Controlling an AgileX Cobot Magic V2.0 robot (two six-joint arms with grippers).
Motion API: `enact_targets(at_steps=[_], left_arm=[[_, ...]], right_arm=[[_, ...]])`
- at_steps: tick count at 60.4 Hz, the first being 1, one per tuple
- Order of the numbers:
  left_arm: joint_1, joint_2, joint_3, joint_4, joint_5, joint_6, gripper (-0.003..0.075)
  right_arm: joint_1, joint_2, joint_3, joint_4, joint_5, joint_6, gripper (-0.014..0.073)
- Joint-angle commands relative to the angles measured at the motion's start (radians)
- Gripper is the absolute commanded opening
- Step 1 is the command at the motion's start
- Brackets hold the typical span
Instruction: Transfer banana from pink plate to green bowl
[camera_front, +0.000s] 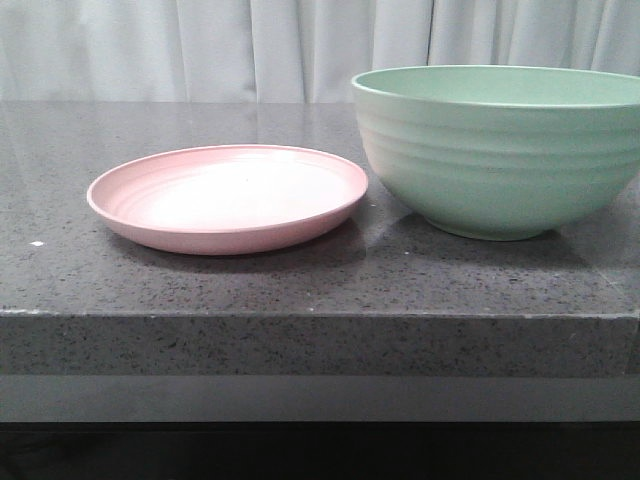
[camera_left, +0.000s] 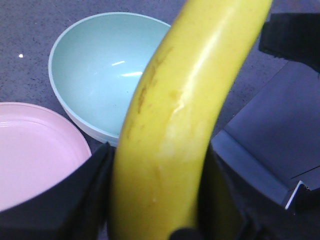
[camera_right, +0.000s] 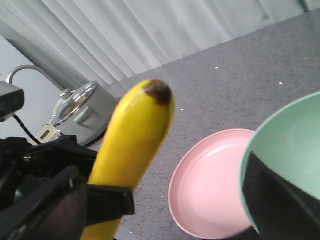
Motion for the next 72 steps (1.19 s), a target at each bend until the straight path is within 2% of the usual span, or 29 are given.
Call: enact_targets(at_steps=[1,7,23,29,34,40,45,53,57,61,72], left_arm=[[-0.008,-0.031,-0.035,-0.014,-0.071,0.001,0.0132],[-0.008,-0.031,-0.035,-0.014,-0.071,0.001,0.0132],[-0.008,-0.031,-0.035,-0.014,-0.071,0.001,0.0132],[-0.008,-0.031,-0.035,-0.014,-0.071,0.001,0.0133],[-0.008,-0.031,-0.035,-0.014,-0.071,0.001,0.0133],[-0.008,-0.031,-0.035,-0.014,-0.073,0.001,0.0153],[-0.008,-0.031,-0.035,0.007,-0.073,0.008,0.0240],[-0.006,-0.031,-0.035,0.030,-0.073,0.008,0.0545],[-0.002,-0.031,-0.035,0.041,-0.073,0.008,0.0645],[-0.002,-0.031,-0.035,0.067,-0.075,0.008,0.0681],[-0.002,-0.031,-0.035,0.076,-0.079,0.008,0.0680]], right_arm=[[0.034,0.064,-0.073,0.106,-0.052,-0.094,0.0643],[0.073,0.137,-0.125,0.152,-0.047,-0.139,0.0643],[0.127,0.273,-0.225,0.156,0.030,-0.142,0.0626],[0.127,0.282,-0.227,0.169,0.036,-0.142,0.0521],[0.127,0.282,-0.227,0.171,0.033,-0.142,0.0378],[0.127,0.282,-0.227,0.172,0.027,-0.142,0.0269],[0.127,0.282,-0.227,0.172,0.014,-0.145,0.0209],[0.125,0.283,-0.227,0.170,-0.027,-0.212,0.0202],[0.121,0.289,-0.234,0.156,-0.057,-0.275,0.0201],[0.102,0.304,-0.246,0.129,-0.076,-0.324,0.0201],[-0.031,0.383,-0.318,0.059,-0.069,-0.388,0.0201]])
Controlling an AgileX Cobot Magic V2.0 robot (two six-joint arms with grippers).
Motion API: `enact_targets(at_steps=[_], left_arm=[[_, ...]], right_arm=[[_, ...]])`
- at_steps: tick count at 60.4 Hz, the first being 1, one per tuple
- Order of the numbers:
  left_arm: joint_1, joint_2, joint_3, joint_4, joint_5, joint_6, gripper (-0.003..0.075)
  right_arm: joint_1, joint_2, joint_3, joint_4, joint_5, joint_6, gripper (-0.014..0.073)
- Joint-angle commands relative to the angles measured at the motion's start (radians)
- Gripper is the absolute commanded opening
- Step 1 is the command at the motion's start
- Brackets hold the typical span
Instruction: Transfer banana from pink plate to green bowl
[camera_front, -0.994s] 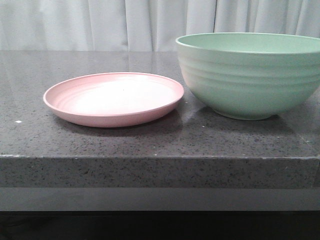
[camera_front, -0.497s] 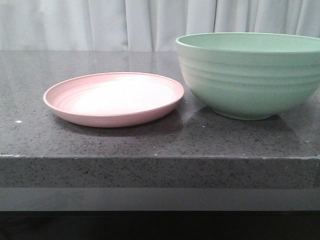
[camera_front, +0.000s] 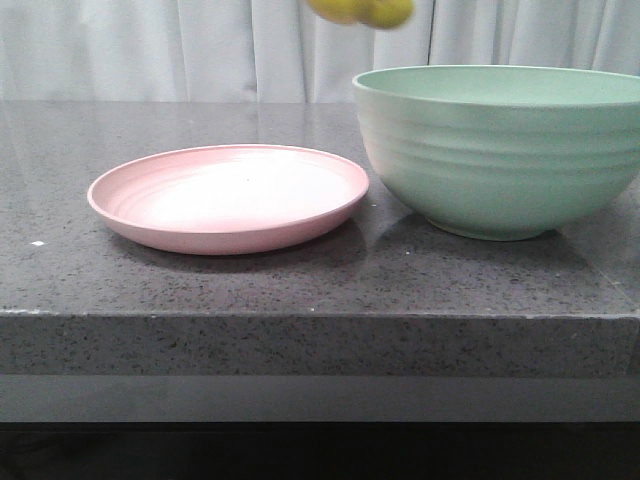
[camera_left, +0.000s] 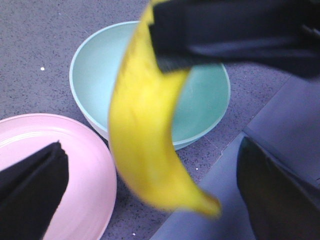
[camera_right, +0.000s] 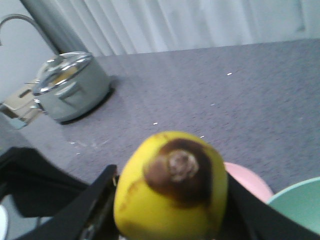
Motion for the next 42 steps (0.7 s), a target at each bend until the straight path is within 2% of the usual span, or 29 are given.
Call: enact_targets(at_steps=[1,12,17,28,39,42], left_arm=[[0.000,-0.024,-0.035,0.002,-0.072,0.000,0.0680],[0.000,-0.024,-0.035,0.002,-0.072,0.000,0.0680],[0.000,-0.024,-0.035,0.002,-0.072,0.000,0.0680],[0.000,-0.024,-0.035,0.002,-0.073,0.000,0.0680],[0.000,-0.024,-0.035,0.002,-0.073,-0.002,0.0680],[0.000,-0.024,-0.035,0.002,-0.073,-0.002,0.0680]], right_arm=[[-0.076,0.022,-0.078,-0.021,-0.033,-0.036,0.0201],[-0.240,0.130,-0.172,-0.096,0.027,-0.036,0.0201],[-0.278,0.180,-0.195,-0.137,0.073,-0.037,0.0201],[-0.257,0.281,-0.206,-0.302,0.206,-0.062,0.0203],[-0.224,0.341,-0.206,-0.346,0.245,-0.062,0.0205],[-0.224,0.346,-0.206,-0.346,0.246,-0.062,0.0228]])
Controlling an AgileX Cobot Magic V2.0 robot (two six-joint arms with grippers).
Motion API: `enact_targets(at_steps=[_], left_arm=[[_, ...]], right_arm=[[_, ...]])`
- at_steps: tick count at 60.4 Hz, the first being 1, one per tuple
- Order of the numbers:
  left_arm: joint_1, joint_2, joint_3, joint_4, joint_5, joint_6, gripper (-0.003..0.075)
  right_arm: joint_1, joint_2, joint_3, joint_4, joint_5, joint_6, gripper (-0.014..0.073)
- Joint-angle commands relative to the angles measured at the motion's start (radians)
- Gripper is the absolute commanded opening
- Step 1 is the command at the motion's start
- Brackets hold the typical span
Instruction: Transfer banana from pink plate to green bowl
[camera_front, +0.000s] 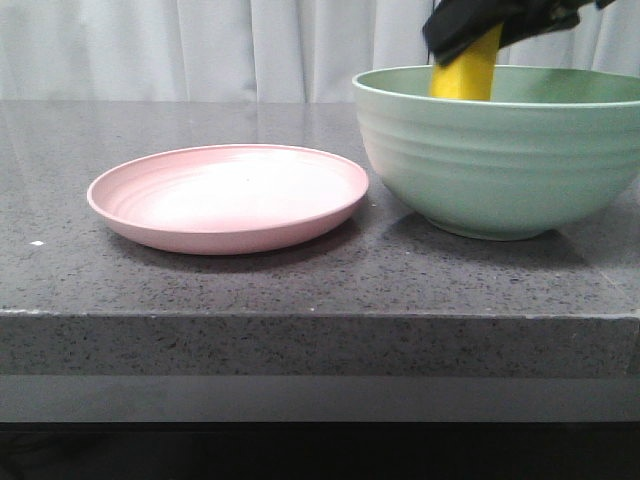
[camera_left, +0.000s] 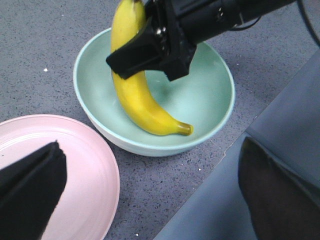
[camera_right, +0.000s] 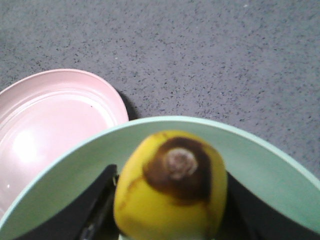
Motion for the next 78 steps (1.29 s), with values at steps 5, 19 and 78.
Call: enact_targets(at_steps=[5,19,78], left_arm=[[0.000,-0.024,-0.035,-0.004,-0.073,-0.002,0.0680],[0.000,-0.024,-0.035,-0.004,-0.072,-0.002,0.0680],[0.521,-0.219,0.161,0.390,-0.137,-0.300,-0.0020]], right_arm=[[0.002,-0.027,-0.038,0.016,-0.016,-0.013,0.0332],[-0.004,-0.054,-0.038,0.016,-0.014,0.008,0.0530],[-0.088,-0.520,0.034,-0.602,0.075,0.718,-0.0060]])
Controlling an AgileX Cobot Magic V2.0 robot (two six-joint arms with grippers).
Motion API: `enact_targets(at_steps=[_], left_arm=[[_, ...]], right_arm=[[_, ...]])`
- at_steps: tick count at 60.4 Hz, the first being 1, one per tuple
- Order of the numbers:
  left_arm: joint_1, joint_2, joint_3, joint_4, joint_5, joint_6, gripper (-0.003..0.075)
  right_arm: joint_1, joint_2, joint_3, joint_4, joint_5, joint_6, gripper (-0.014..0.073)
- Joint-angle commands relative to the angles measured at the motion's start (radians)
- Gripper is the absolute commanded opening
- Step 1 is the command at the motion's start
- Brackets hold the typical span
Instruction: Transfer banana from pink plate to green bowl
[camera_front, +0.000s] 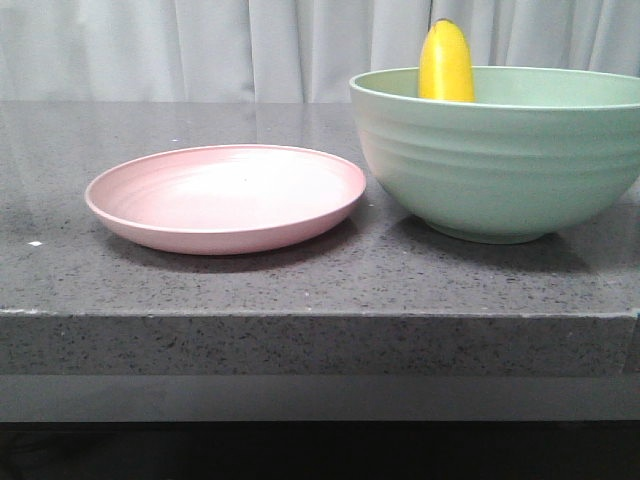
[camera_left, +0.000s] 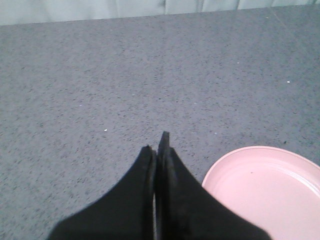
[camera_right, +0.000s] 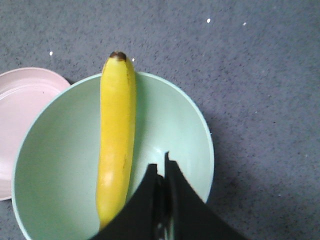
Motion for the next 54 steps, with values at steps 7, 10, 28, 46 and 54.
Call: enact_targets(at_steps=[7,10,28,46,54], left_arm=[[0.023,-0.232,0.195,0.001,-0.143,-0.021,-0.0020],[0.023,-0.283,0.254,0.001,-0.178,-0.021,-0.0020],[0.023,-0.636,0.617,0.001,-0.292,-0.021,-0.0020],[0.023,-0.879,0.768,-0.006,-0.349,-0.021,-0.0020],[0.023,-0.899,0.768,-0.006,-0.351,-0.021,-0.0020]], right_arm=[[-0.006,-0.263,0.268,0.001,-0.313,0.001,-0.0060],[-0.006,-0.330,0.345,0.002,-0.347,0.001,-0.0060],[-0.006,-0.725,0.704,0.005,-0.467,0.001,-0.0060],[-0.006,-1.015,0.830,0.015,-0.464,0.001,-0.0060],[-0.006,-1.033,0.836,0.015,-0.466,0.001,-0.0060]])
